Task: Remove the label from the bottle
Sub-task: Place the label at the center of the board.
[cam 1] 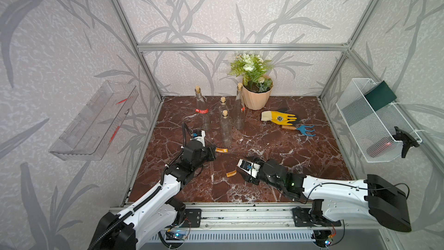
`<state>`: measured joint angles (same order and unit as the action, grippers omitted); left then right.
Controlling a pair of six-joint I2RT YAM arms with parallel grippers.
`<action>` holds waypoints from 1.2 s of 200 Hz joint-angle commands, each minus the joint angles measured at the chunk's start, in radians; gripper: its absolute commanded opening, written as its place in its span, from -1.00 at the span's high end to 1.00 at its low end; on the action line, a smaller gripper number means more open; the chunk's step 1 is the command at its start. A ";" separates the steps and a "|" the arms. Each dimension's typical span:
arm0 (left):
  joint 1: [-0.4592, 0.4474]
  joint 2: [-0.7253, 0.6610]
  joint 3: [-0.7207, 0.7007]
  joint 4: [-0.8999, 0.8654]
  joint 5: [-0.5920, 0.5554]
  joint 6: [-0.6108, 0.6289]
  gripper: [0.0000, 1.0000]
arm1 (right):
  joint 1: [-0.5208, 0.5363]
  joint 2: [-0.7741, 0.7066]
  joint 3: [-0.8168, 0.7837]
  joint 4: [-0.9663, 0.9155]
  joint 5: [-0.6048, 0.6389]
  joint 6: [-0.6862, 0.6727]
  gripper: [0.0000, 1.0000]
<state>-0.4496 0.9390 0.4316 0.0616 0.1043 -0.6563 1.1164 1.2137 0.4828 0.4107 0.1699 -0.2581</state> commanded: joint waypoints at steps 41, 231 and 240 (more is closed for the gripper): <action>-0.009 0.057 -0.062 0.125 -0.052 -0.084 1.00 | -0.087 0.020 0.039 -0.038 -0.155 0.200 -0.02; -0.169 0.350 -0.025 0.241 -0.060 -0.068 1.00 | -0.164 0.276 0.121 0.127 -0.244 0.220 0.81; -0.170 0.351 -0.025 0.232 -0.058 -0.062 1.00 | -0.164 0.298 0.128 0.139 -0.251 0.223 0.84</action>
<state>-0.6163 1.2846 0.3771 0.3061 0.0536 -0.7330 0.9569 1.4662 0.5709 0.4881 -0.0513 -0.0494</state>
